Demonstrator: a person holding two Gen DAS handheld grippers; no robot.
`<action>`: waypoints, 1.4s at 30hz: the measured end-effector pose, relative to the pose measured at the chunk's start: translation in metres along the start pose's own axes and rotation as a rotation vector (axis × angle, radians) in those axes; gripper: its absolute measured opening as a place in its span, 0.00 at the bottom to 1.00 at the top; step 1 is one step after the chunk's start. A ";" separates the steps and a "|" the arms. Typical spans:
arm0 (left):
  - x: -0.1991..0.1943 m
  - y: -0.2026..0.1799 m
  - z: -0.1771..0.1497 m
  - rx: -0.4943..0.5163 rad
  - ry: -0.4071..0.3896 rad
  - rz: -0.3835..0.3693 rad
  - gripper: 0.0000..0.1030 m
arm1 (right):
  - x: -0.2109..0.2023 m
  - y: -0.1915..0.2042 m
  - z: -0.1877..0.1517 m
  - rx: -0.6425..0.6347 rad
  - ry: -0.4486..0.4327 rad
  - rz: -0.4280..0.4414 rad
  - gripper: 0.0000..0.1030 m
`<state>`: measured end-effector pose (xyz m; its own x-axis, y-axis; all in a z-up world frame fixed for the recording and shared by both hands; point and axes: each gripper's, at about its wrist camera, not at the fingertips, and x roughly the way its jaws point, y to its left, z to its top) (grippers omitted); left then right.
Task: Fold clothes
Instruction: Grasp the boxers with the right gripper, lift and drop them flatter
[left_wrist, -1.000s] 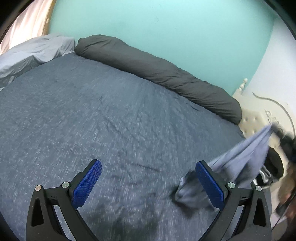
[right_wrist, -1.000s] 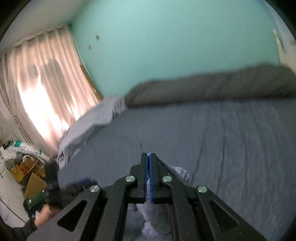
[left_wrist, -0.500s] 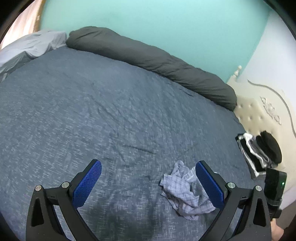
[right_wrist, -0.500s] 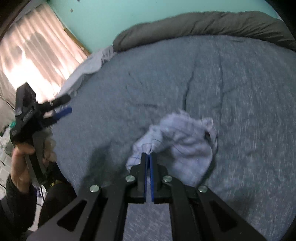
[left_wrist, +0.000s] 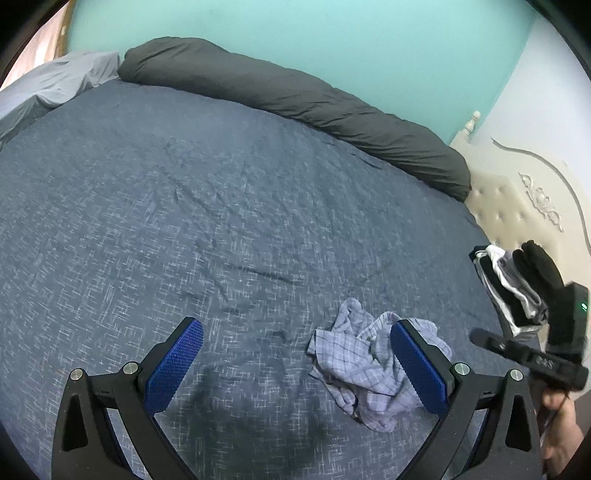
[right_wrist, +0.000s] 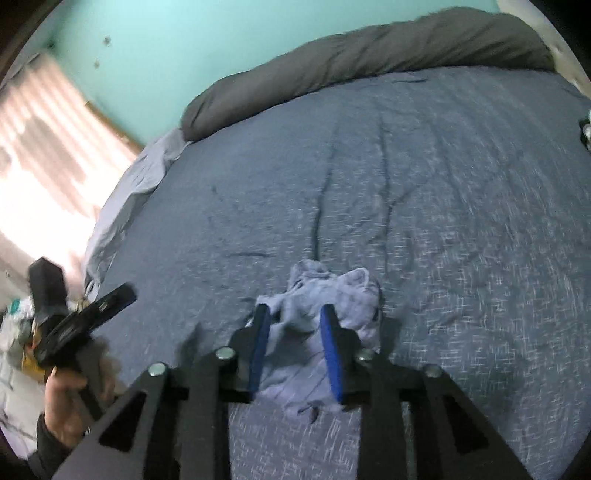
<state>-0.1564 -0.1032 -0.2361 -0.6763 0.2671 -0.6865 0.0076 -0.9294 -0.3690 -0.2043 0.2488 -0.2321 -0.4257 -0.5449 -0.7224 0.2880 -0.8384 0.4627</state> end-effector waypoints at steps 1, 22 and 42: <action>-0.001 -0.001 0.000 0.007 0.000 0.001 1.00 | 0.004 -0.006 -0.001 0.021 -0.001 -0.026 0.34; 0.001 0.009 -0.003 0.025 0.022 0.008 1.00 | 0.032 -0.028 -0.001 0.110 -0.100 0.048 0.01; -0.026 0.017 -0.005 0.014 -0.003 0.005 1.00 | 0.079 -0.045 -0.014 0.166 0.043 -0.030 0.24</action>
<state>-0.1353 -0.1247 -0.2280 -0.6783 0.2616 -0.6867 0.0011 -0.9341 -0.3569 -0.2391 0.2432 -0.3172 -0.3942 -0.5217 -0.7566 0.1282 -0.8464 0.5168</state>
